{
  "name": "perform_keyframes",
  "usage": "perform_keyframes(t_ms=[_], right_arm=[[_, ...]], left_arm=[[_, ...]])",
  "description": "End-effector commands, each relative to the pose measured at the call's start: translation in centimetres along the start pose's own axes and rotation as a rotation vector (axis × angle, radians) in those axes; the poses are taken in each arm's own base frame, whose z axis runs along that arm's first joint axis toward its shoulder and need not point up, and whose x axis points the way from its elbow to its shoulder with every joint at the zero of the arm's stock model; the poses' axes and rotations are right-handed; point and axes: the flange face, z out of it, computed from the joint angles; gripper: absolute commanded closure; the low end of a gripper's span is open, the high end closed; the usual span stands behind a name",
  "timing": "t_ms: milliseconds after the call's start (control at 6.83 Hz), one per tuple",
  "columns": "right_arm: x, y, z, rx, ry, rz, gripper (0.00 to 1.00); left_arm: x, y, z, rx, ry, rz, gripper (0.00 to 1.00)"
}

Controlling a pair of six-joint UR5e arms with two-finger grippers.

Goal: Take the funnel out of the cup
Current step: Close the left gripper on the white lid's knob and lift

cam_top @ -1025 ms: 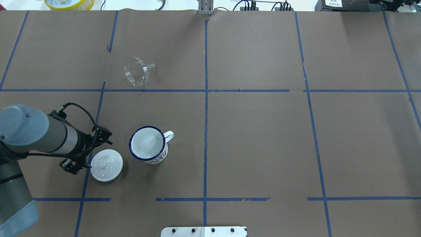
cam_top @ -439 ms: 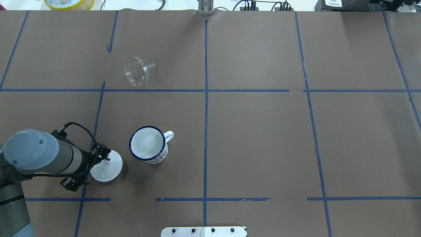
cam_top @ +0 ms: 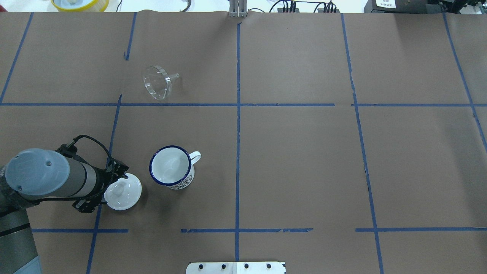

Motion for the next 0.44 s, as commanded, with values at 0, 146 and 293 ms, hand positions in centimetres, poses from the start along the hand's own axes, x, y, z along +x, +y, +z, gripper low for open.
perform_keyframes(t_ms=[0, 146, 293], right_arm=[[0.02, 0.0, 0.02, 0.0, 0.0, 0.0, 0.0], [0.02, 0.0, 0.02, 0.0, 0.0, 0.0, 0.0], [-0.03, -0.01, -0.04, 0.001, 0.0, -0.001, 0.0]], left_arm=[[0.67, 0.3, 1.08, 0.007, -0.003, -0.001, 0.18], [0.64, 0.37, 1.12, 0.007, -0.004, -0.001, 0.24], [0.59, 0.53, 1.1, 0.004, -0.004, -0.005, 0.51]])
